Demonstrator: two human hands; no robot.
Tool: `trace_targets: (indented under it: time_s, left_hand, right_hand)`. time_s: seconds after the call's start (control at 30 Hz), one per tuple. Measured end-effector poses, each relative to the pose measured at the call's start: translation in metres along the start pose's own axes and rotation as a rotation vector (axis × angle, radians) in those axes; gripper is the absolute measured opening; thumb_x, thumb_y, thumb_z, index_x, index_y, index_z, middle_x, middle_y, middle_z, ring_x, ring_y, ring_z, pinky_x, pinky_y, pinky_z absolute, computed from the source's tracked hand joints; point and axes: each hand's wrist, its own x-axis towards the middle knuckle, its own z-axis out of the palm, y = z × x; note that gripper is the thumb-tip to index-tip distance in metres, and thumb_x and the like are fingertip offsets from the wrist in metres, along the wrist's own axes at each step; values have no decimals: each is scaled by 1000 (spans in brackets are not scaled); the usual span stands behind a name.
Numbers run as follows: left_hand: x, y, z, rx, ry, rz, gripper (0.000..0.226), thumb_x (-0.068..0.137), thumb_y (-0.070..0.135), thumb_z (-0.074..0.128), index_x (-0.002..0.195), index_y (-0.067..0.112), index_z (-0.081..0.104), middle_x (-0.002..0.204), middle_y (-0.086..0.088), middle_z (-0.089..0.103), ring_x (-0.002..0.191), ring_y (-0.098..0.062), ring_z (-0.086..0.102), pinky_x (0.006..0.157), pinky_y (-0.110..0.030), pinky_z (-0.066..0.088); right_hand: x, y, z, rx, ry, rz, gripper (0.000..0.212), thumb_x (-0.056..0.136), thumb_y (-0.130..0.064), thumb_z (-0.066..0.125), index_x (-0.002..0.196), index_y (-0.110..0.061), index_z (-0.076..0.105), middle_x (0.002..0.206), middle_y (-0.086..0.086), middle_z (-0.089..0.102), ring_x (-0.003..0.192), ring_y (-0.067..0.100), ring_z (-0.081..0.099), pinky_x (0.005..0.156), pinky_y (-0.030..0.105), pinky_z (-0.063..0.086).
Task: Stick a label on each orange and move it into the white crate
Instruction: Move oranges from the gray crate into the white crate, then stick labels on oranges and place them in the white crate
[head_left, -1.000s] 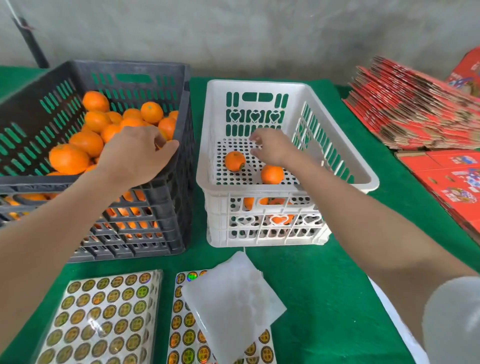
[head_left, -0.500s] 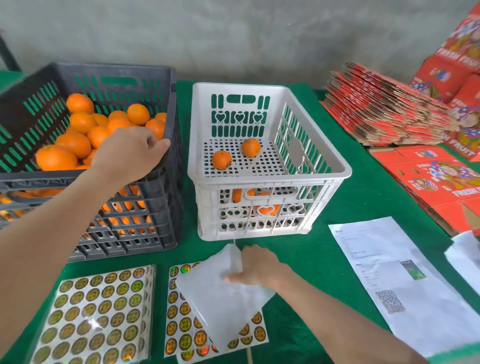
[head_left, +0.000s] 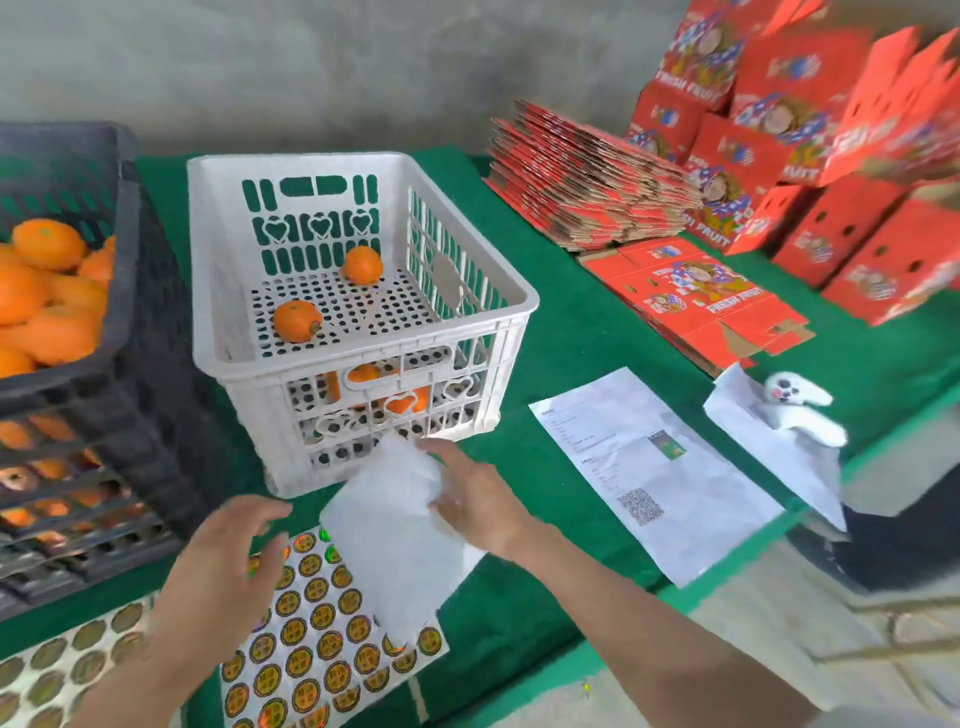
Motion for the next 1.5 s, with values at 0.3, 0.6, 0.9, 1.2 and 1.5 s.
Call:
trace_targets:
  time_s: [0.3,0.6,0.9,1.2,1.5]
  left_hand:
    - [0,-28,28,133,-380,-275,38,78,17,74,114,15,61,121,-6,60,111,-24,53,99,-42,39]
    - [1,-33,30,239,-531,-193,75,77,42,72,141,28,35,153,6,28,138,-16,28,114,-37,25]
    - [5,-38,40,257,-517,-115,76,78,47,69,142,30,31,152,7,27,139,-13,24,116,-33,21]
    - [5,-39,45,269,-407,-19,85,73,48,72,143,28,29,139,6,30,131,-14,26,114,-32,16]
    - [2,-38,29,156,-222,-12,81,80,29,71,147,27,26,126,5,31,119,-16,36,109,-30,19]
  right_hand:
    - [-23,130,-138,-140,189,470,67,79,-7,70,138,-19,40,133,10,51,114,28,52,87,30,42]
    - [-19,178,-141,-514,120,790,65,86,-7,55,142,-31,32,131,13,38,121,31,41,90,40,45]
    - [-2,142,-118,-671,101,791,50,85,-3,47,134,-12,41,135,14,34,126,31,32,105,43,32]
    - [17,-10,16,-220,-224,-28,48,92,-28,56,137,-13,45,141,8,46,131,23,40,111,34,30]
    - [45,-57,65,-130,-364,-102,38,77,-22,72,109,-10,55,99,0,51,95,18,47,79,28,37]
